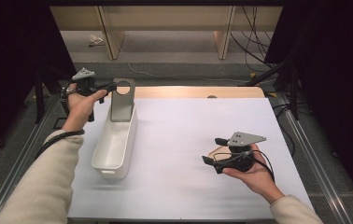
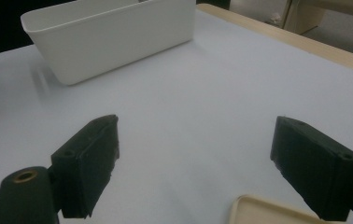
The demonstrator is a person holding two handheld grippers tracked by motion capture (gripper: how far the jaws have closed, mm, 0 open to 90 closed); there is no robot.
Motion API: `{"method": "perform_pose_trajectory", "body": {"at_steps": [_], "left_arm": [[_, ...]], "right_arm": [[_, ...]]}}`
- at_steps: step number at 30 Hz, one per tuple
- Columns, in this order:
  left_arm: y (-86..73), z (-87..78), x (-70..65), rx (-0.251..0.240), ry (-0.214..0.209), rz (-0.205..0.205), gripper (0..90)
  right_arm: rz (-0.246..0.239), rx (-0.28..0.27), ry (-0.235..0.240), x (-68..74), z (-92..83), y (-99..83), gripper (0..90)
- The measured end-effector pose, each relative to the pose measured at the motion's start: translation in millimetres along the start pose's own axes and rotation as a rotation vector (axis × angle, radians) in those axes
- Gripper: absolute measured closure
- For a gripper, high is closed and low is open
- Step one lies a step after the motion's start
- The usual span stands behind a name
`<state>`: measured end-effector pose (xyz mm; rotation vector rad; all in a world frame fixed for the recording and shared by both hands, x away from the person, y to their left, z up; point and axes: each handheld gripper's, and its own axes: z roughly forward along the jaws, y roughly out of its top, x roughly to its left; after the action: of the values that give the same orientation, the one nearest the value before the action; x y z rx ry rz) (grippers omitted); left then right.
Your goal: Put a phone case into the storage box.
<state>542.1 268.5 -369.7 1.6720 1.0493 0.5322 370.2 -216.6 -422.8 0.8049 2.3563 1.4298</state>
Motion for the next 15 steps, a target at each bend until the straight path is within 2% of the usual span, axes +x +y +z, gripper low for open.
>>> {"method": "perform_pose_trajectory", "body": {"at_steps": [6, 15], "left_arm": [[-1.9, 3.8, -0.1, 0.005, 0.001, 0.003, 81.6], [-8.3, 5.3, 4.5, 0.025, 0.026, 0.0, 81.6]], "right_arm": [[0.0, 0.001, 0.001, 0.0, -0.3, 0.0, 16.4], [0.001, 0.0, 0.002, -0.1, -0.3, 0.0, 16.4]]}}
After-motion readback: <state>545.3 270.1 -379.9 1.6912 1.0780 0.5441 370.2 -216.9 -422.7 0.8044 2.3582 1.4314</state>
